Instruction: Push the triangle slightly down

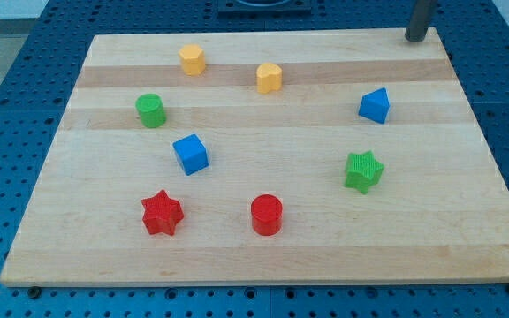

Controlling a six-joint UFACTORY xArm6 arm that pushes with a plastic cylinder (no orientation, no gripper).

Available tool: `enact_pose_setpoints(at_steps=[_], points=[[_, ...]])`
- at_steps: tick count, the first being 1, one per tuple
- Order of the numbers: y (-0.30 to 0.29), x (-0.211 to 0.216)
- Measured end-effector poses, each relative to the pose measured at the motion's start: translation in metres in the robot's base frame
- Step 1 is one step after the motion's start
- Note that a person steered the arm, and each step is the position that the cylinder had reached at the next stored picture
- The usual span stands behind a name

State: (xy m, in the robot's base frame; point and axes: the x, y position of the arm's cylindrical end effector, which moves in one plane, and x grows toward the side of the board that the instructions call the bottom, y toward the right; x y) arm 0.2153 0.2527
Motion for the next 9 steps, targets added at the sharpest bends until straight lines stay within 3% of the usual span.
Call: enact_pose_setpoints(at_steps=[9], points=[[-0.019,0.026]])
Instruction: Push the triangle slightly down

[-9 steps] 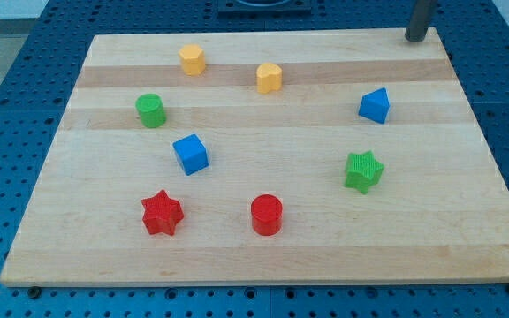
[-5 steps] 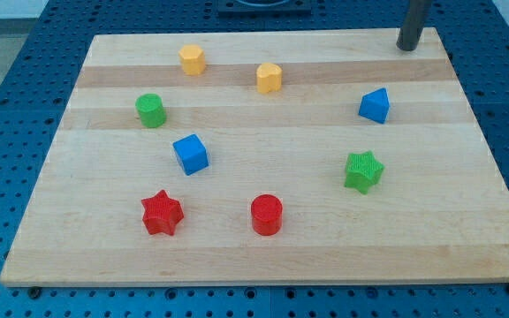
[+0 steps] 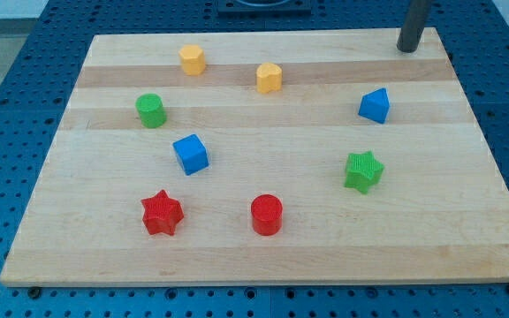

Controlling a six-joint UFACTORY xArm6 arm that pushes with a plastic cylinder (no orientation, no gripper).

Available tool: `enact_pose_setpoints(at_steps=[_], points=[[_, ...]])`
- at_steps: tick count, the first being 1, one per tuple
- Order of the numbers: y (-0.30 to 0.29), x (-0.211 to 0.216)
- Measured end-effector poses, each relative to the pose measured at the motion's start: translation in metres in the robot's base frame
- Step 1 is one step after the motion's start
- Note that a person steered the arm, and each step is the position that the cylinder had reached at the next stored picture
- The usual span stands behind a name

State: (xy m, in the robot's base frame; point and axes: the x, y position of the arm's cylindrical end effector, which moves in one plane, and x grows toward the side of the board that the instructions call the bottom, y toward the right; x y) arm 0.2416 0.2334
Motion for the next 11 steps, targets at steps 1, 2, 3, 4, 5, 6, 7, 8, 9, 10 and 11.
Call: enact_pose_setpoints(at_steps=[1,2,3,4,5,6,7,8,9,10,11], points=[[0.000,0.000],[-0.002,0.006],[-0.003,0.009],[-0.016,0.018],[-0.030,0.028],[-0.030,0.029],[-0.030,0.052],[-0.036,0.074],[-0.051,0.090],[-0.076,0.107],[-0.109,0.128]])
